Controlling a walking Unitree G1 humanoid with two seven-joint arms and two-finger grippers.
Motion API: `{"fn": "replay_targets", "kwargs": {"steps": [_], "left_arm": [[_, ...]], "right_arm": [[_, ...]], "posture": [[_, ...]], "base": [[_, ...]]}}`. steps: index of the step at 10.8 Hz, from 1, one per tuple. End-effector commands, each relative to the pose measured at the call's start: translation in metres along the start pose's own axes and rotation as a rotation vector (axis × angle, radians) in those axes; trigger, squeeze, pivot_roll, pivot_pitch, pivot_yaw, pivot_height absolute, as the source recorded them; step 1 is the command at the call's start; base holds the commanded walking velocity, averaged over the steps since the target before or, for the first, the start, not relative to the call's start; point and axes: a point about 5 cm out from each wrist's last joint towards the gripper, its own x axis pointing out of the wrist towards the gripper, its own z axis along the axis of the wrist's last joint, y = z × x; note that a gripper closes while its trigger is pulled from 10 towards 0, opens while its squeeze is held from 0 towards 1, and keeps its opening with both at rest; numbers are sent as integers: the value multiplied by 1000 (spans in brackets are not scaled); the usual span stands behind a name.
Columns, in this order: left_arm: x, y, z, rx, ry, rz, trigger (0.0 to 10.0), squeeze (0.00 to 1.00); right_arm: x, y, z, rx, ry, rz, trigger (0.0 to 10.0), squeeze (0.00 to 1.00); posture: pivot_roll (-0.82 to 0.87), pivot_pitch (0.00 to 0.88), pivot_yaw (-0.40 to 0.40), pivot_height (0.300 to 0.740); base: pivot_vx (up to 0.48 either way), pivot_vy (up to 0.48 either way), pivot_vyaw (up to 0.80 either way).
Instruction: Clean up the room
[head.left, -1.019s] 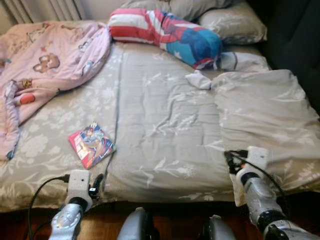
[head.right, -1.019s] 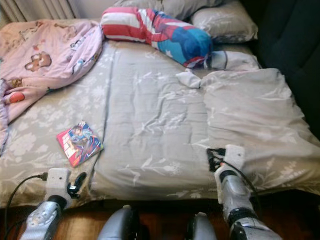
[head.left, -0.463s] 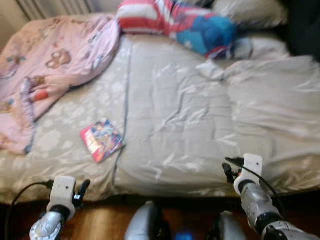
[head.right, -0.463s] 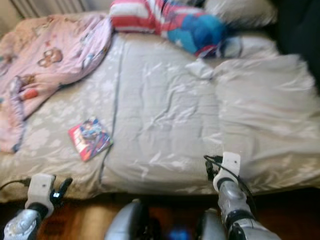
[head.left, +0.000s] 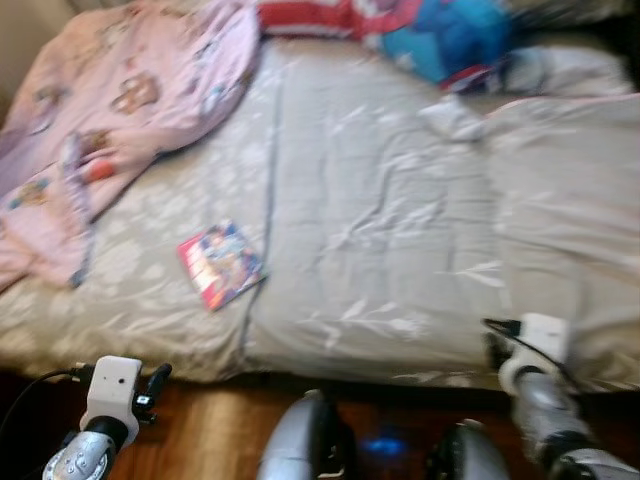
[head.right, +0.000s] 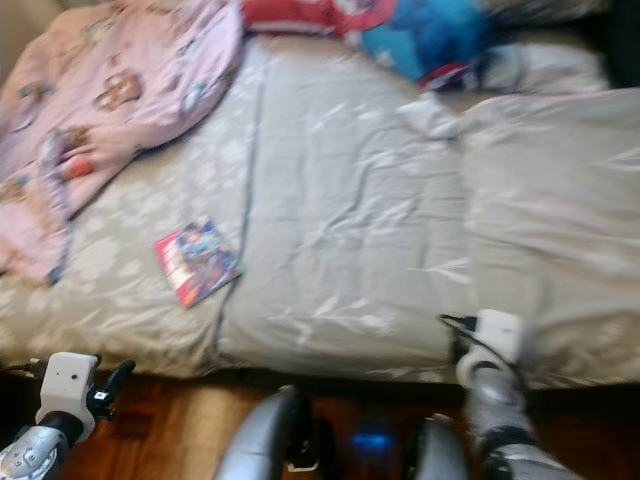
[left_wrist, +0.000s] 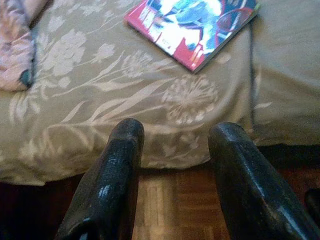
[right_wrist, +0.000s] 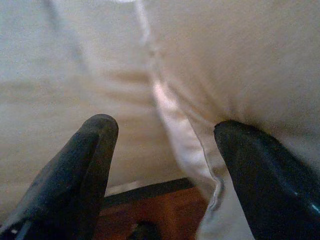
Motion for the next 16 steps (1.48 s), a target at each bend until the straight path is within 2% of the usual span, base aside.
{"fn": "replay_targets", "kwargs": {"steps": [1, 3, 4, 5, 6, 7, 9, 10, 11, 12, 13, 16], "left_arm": [[-9, 10, -10, 5, 53, 22, 10000, 0], [-7, 6, -8, -9, 64, 18, 10000, 0], [-2, 3, -7, -21, 62, 17, 10000, 0], [1, -1, -7, -31, 64, 13, 10000, 0], [5, -4, -7, -49, 63, 15, 10000, 0], [7, -8, -6, -59, 62, 15, 10000, 0], [11, -14, -9, -69, 73, 12, 10000, 0], [14, -14, -10, -71, 75, 31, 10000, 0], [16, -11, -10, -78, 75, 47, 10000, 0], [20, -12, -8, -86, 72, 58, 10000, 0], [25, -15, -8, -96, 70, 67, 10000, 0], [38, -29, -12, -140, 105, 91, 10000, 0]], "right_arm": [[-2, -22, -6, 1, 3, -89, 10000, 0], [-4, -71, 19, -25, -106, -259, 10000, 0], [-10, -103, 33, -25, -166, -368, 10000, 0], [-16, -124, 44, -33, -214, -434, 10000, 0], [-20, -137, 50, -54, -253, -480, 10000, 0], [-22, -142, 53, -52, -269, -500, 10000, 0], [-14, -110, 27, 6, -192, -359, 10000, 0], [-11, -67, -8, 85, -87, -168, 10000, 0], [-14, -48, -27, 140, -41, -110, 10000, 0], [-17, -33, -41, 202, -5, -68, 10000, 0], [-18, -24, -47, 235, 6, -32, 10000, 0], [-24, 2, -59, 187, 21, 111, 10000, 0]], "posture": [[297, 292, 188, 649], [271, 287, 186, 649], [253, 281, 181, 649], [231, 277, 173, 649], [212, 273, 164, 649], [207, 271, 159, 649], [188, 252, 134, 649], [191, 237, 122, 649], [188, 225, 112, 649], [182, 210, 99, 649], [172, 191, 84, 649], [150, 137, 49, 649]], "base": [[0, 0, 0], [0, 0, 0], [0, 0, 0], [0, 0, 0], [0, 0, 0], [0, 0, 0], [0, 0, 0], [0, 0, 0], [0, 0, 0], [0, 0, 0], [0, 0, 0], [0, 0, 0]]}}
